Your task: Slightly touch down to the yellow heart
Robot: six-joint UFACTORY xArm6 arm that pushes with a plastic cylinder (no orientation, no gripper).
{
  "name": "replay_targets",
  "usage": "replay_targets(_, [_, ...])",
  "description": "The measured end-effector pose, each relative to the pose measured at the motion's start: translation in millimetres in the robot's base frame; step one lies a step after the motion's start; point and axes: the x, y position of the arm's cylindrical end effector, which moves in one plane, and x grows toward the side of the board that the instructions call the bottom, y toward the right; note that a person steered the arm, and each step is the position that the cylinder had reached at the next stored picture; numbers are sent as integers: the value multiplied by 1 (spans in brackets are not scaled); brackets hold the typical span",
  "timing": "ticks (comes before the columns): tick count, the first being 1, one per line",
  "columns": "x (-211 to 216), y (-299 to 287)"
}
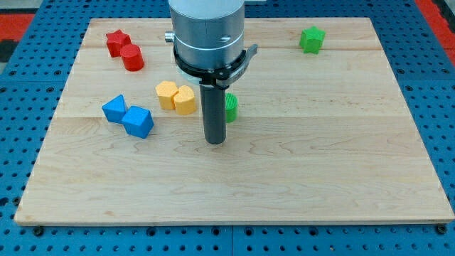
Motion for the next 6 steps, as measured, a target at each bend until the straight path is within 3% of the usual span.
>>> replay_targets(2, [-4,-87])
replay_targets(6, [-9,-87])
